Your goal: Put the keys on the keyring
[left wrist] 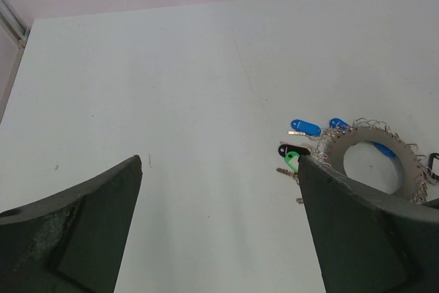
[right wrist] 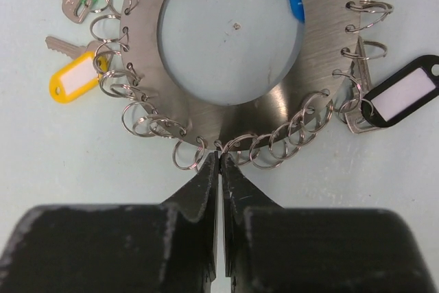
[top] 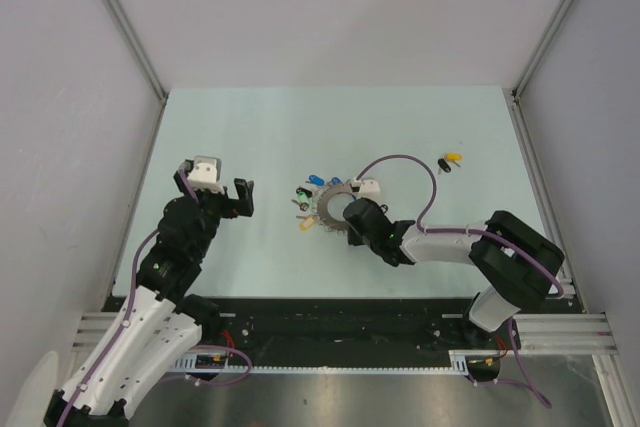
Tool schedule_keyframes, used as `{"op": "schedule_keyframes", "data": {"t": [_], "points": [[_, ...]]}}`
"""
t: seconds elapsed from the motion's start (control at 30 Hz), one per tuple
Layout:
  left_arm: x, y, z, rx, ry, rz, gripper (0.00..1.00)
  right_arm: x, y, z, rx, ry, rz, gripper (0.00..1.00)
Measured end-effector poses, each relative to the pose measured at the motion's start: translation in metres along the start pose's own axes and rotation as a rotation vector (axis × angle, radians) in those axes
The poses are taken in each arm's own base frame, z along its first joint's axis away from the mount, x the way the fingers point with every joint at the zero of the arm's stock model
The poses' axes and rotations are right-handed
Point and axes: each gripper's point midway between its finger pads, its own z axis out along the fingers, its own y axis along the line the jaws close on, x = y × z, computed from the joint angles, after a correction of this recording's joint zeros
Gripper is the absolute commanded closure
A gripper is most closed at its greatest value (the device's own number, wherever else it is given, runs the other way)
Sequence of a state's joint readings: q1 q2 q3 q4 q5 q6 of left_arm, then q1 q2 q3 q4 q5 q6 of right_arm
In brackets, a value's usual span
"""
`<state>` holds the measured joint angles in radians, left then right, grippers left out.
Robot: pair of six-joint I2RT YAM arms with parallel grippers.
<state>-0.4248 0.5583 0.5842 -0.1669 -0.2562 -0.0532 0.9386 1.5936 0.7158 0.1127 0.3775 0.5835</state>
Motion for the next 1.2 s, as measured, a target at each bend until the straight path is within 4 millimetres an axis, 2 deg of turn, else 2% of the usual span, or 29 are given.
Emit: {"op": "schedule_keyframes", "data": {"t": [0.2,0.33,0.5,0.63,0.77,1.03,1.2], "points": [[0.0,-0.001,0.0,0.006,0.0,0.0,0.0,-0.005,-0.004,-0.004,0.008,-0.007,-0.038,1.0],[0.0,-0.004,0.0,0.025,0.001,0.001,0.0,-0.02,-0.003,-0.016,-0.028,-0.027,-0.094,1.0],[0.0,-0.012,0.0,0.067,0.002,0.001,0.0,-0.038,0.009,-0.033,-0.164,-0.041,-0.2,1.0],[-0.002,-0.022,-0.001,0.129,-0.006,0.009,0.0,-0.035,0.023,-0.044,-0.285,-0.025,-0.306,1.0],[-0.003,-0.045,-0.003,0.263,-0.018,0.029,0.0,-0.04,0.029,-0.058,-0.374,-0.031,-0.378,1.0],[0.001,-0.105,-0.017,0.631,-0.026,0.08,0.0,-0.094,0.04,-0.113,-0.529,-0.195,-0.487,1.0],[0.009,-0.136,-0.027,0.845,0.007,0.077,0.01,-0.112,0.05,-0.137,-0.62,-0.236,-0.562,1.0]]}}
